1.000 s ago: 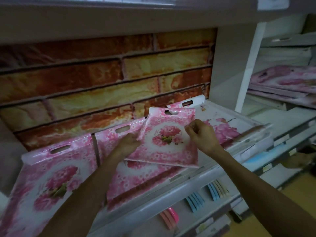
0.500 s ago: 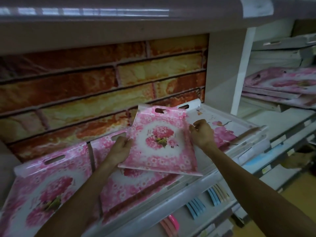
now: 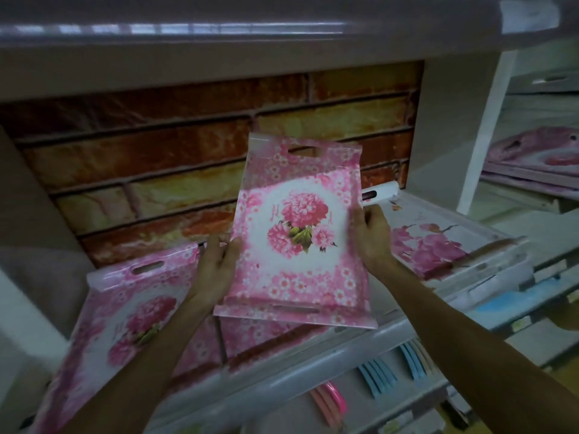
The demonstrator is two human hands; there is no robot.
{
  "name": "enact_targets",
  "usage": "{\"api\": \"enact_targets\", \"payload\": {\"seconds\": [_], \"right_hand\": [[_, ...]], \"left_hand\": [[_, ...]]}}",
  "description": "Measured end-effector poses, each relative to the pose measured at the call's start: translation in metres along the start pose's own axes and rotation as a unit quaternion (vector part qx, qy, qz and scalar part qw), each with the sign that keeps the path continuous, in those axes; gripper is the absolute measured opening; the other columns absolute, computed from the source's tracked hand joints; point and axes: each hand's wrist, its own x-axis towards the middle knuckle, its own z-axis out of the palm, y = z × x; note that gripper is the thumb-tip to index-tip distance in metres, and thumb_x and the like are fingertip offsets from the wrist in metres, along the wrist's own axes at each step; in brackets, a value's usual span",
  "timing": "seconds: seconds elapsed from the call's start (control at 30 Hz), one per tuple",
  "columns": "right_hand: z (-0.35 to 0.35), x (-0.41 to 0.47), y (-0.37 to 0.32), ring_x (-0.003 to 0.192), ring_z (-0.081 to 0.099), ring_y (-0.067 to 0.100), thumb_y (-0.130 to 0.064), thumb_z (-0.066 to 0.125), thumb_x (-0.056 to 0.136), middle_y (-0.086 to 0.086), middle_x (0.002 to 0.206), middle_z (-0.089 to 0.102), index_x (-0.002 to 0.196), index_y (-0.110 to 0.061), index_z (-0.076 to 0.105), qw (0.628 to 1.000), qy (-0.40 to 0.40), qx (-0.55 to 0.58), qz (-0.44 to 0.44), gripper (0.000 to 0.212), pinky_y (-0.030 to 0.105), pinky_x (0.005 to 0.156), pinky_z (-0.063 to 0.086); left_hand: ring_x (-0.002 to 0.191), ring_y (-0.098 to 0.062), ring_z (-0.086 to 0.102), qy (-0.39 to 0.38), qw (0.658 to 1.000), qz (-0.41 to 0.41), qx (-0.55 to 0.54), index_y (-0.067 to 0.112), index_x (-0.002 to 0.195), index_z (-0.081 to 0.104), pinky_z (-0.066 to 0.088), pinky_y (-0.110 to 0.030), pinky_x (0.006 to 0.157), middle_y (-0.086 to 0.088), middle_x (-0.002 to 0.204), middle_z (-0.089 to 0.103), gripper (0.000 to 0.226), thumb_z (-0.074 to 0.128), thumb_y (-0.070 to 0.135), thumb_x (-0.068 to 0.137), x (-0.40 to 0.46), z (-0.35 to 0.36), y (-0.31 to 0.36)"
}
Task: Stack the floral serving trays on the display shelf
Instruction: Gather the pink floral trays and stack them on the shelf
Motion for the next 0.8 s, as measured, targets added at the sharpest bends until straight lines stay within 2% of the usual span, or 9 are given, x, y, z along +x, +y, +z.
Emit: {"api": "enact_targets", "payload": {"seconds": [0.13,0.23,0.33,0.43,0.57,0.67,0.73,0.8], "right_hand": [[0.023,-0.014,-0.016,0.060,0.044,0.008,-0.037,0.042,0.102,-0.002,0.070,0.046,0.090,-0.007,0.043,0.999,-0.025,0.011,-0.027,0.033,0.025,0.051,0.036],[0.048,-0.025,-0.027,0.058,0.045,0.009,-0.036,0.043,0.102,-0.002,0.067,0.047,0.090,-0.008,0.044,0.998,-0.050,0.017,-0.042,0.031,0.027,0.051,0.035],[0.080,-0.037,-0.036,0.057,0.048,0.012,-0.035,0.043,0.102,0.000,0.065,0.049,0.091,-0.008,0.046,0.996,-0.081,0.009,-0.047,0.030,0.027,0.048,0.034],[0.114,-0.054,-0.048,0.058,0.047,0.015,-0.032,0.043,0.103,0.002,0.066,0.050,0.094,-0.006,0.048,0.991,-0.118,0.013,-0.058,0.028,0.027,0.049,0.031],[0.156,-0.077,-0.062,0.057,0.046,0.008,-0.030,0.043,0.103,-0.001,0.065,0.049,0.092,-0.009,0.044,0.985,-0.159,0.028,-0.060,0.023,0.017,0.044,0.030],[0.180,-0.093,-0.069,0.063,0.051,0.016,-0.032,0.042,0.103,0.011,0.071,0.054,0.091,-0.010,0.044,0.979,-0.188,0.038,-0.069,0.025,0.024,0.050,0.035],[0.191,-0.101,-0.075,0.062,0.048,0.016,-0.030,0.042,0.103,0.014,0.069,0.052,0.091,-0.007,0.046,0.976,-0.201,0.038,-0.069,0.026,0.024,0.054,0.034],[0.199,-0.107,-0.079,0.057,0.043,0.009,-0.027,0.042,0.104,0.008,0.063,0.047,0.091,-0.006,0.046,0.976,-0.207,0.026,-0.069,0.025,0.021,0.051,0.033]], "left_hand": [[0.058,-0.016,0.033,0.010,1.000,-0.017,-0.020,0.001,0.101,0.041,0.031,-0.023,0.047,-0.011,0.077,0.047,0.031,0.048,0.031,0.100,-0.014,-0.032,-0.003],[0.067,-0.018,0.044,0.058,0.997,-0.043,-0.009,0.007,0.099,0.046,0.036,-0.023,0.050,-0.014,0.081,0.054,0.026,0.050,0.033,0.099,-0.028,-0.058,-0.005],[0.069,-0.019,0.053,0.104,0.992,-0.064,0.037,0.009,0.094,0.048,0.042,-0.028,0.056,-0.020,0.082,0.061,0.026,0.053,0.035,0.097,-0.042,-0.089,-0.014],[0.065,-0.019,0.054,0.134,0.985,-0.092,0.056,0.008,0.091,0.049,0.043,-0.036,0.059,-0.013,0.075,0.060,0.031,0.053,0.038,0.096,-0.058,-0.122,-0.022],[0.062,-0.017,0.054,0.175,0.973,-0.109,0.108,0.011,0.084,0.049,0.042,-0.028,0.053,-0.002,0.072,0.061,0.032,0.053,0.041,0.096,-0.082,-0.160,-0.026],[0.064,-0.016,0.055,0.189,0.965,-0.122,0.137,0.018,0.076,0.044,0.041,-0.029,0.055,-0.001,0.074,0.060,0.035,0.055,0.046,0.094,-0.093,-0.184,-0.035],[0.066,-0.017,0.058,0.196,0.961,-0.133,0.144,0.017,0.080,0.047,0.044,-0.030,0.057,-0.003,0.077,0.063,0.037,0.056,0.051,0.091,-0.099,-0.195,-0.042],[0.069,-0.021,0.062,0.197,0.955,-0.154,0.161,0.013,0.087,0.053,0.046,-0.031,0.059,-0.007,0.082,0.066,0.038,0.056,0.050,0.091,-0.102,-0.203,-0.049]]}}
